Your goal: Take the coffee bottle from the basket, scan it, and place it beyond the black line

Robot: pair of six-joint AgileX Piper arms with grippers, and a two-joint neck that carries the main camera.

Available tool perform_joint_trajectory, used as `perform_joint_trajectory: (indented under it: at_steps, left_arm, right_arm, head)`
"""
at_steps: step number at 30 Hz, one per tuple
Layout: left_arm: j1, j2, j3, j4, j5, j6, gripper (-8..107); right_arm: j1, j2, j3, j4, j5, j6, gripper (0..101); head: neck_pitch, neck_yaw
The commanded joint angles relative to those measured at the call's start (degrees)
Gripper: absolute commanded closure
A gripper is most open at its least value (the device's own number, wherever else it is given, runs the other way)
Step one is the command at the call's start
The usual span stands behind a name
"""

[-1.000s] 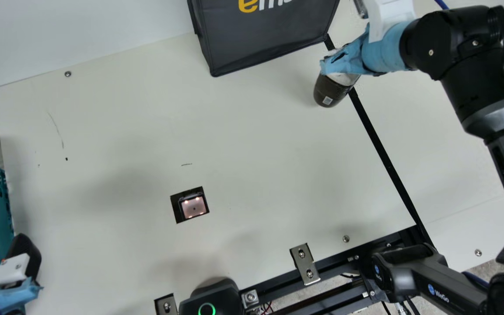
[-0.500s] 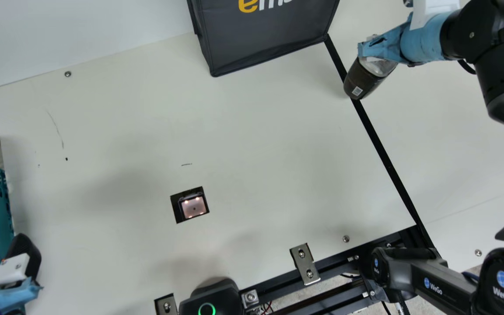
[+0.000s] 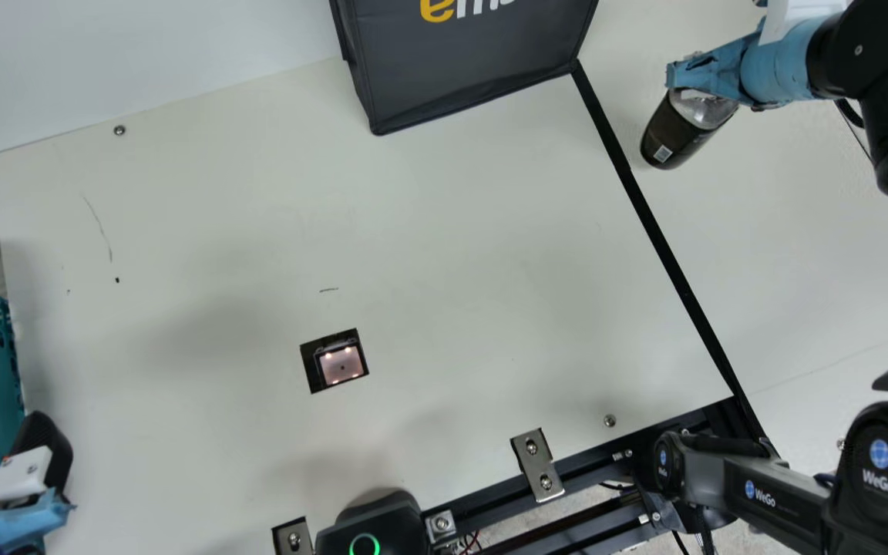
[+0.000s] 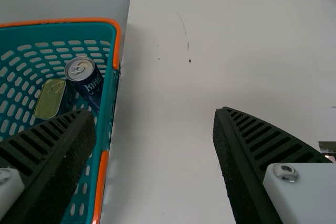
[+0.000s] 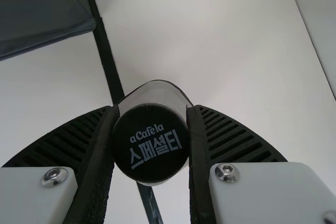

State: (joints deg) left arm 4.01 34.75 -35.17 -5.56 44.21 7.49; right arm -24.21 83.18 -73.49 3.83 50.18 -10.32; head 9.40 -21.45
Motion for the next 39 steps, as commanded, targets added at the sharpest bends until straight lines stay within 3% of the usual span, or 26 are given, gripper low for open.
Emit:
perform_joint_trajectory:
  at_steps: [1,31,39]
  left_arm:
    - [0.0,0.0,0.0,0.0,0.0,0.0,9]
    - [0.0,0.0,0.0,0.0,0.0,0.0,9]
    - [0.0,0.0,0.0,0.0,0.0,0.0,9]
  right_arm:
    - [-0.2,0.3,0.2,-0.3,-0.3,0.6,101]
    - [-0.3,4.2,3.0,-3.6,-6.1,5.8,101]
    - [-0.1,4.5,3.4,-4.0,-6.7,6.4,74]
  head:
    - [-1.5,-0.1]
    - [-1.5,-0.1]
    - [-1.5,-0.1]
